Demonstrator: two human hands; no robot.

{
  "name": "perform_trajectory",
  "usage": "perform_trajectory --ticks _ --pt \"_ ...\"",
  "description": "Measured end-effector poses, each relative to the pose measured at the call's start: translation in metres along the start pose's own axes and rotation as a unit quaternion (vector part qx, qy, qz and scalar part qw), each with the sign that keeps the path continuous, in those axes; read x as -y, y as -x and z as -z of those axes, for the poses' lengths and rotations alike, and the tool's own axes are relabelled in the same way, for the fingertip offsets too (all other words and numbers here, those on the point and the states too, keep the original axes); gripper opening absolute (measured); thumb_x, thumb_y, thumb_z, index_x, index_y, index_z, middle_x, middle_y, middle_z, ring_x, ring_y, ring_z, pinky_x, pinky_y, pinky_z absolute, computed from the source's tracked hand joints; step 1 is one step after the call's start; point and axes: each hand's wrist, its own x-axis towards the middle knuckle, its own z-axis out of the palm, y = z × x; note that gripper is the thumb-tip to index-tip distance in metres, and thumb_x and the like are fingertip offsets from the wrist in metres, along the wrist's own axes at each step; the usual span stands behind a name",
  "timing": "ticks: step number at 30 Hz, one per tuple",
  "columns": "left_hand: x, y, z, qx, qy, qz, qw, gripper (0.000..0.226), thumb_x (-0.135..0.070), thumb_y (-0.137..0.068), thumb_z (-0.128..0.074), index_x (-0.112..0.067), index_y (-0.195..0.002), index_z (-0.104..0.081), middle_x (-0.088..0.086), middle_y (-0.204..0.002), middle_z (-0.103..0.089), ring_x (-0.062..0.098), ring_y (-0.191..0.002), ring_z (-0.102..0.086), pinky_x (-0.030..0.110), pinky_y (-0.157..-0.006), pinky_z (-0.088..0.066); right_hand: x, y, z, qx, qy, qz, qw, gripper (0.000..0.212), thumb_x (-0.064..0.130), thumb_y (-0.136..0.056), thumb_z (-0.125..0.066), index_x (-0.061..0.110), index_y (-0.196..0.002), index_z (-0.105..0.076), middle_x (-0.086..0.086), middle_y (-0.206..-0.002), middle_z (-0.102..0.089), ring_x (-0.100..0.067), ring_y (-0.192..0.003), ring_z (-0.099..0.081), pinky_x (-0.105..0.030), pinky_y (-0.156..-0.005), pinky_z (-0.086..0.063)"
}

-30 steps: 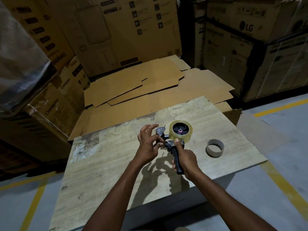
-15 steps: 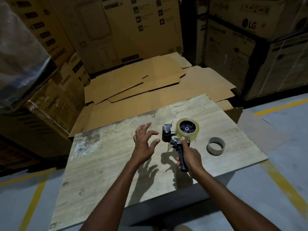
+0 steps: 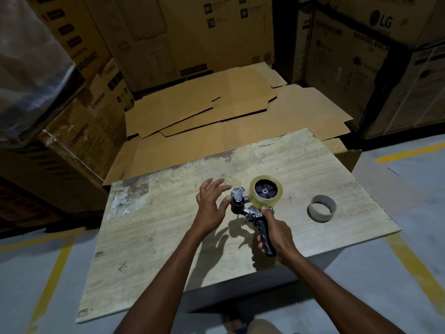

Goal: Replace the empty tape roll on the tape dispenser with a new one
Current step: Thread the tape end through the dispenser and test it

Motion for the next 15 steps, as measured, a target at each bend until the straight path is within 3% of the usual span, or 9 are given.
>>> perform_trajectory --ticks 3,7,11,15 --pt "-0.003 -0.013 0.006 0.010 -0.022 -0.018 1.000 0.028 -0.037 -0.099 -0.064 -0.032 -0.127 -0.066 -0.008 -0.157 -0.040 0.015 -0.152 -0.012 0.043 -0.110 -0.012 0.003 -0.001 -0.001 -0.001 0.040 0.012 0.999 0.079 0.066 -0.096 -0.053 -0.011 -0.090 -0.074 -0.020 -0.065 -0.070 -0.028 -0.050 -0.065 -0.029 -0.046 -0.050" --pt "-0.008 -0.029 0.010 0.056 -0.077 -0.053 0.994 0.041 -0.062 -0.086 -0.061 -0.034 -0.115 -0.071 -0.005 -0.162 -0.033 0.021 -0.154 -0.004 0.049 -0.113 -0.009 0.010 -0.002 -0.001 -0.002 0.081 0.050 0.995 0.077 0.067 -0.095 -0.054 -0.006 -0.084 -0.074 -0.024 -0.070 -0.074 -0.028 -0.050 -0.067 -0.032 -0.050 -0.052" --pt "-0.010 -0.044 0.007 0.099 -0.152 -0.069 0.981 0.040 -0.064 -0.079 -0.072 -0.033 -0.105 -0.077 -0.001 -0.165 -0.029 0.022 -0.155 0.002 0.053 -0.113 -0.008 0.019 -0.001 -0.002 -0.021 0.117 0.083 0.989 0.078 0.071 -0.091 -0.056 -0.004 -0.077 -0.070 -0.020 -0.066 -0.073 -0.027 -0.050 -0.067 -0.038 -0.056 -0.053" --pt "-0.014 -0.053 0.005 0.125 -0.194 -0.068 0.971 0.043 -0.064 -0.077 -0.072 -0.030 -0.102 -0.079 0.000 -0.166 -0.027 0.022 -0.155 0.005 0.054 -0.114 -0.010 0.026 0.002 0.000 -0.024 0.125 0.094 0.987 0.076 0.067 -0.094 -0.057 -0.006 -0.077 -0.070 -0.013 -0.059 -0.069 -0.024 -0.046 -0.063 -0.032 -0.048 -0.049"
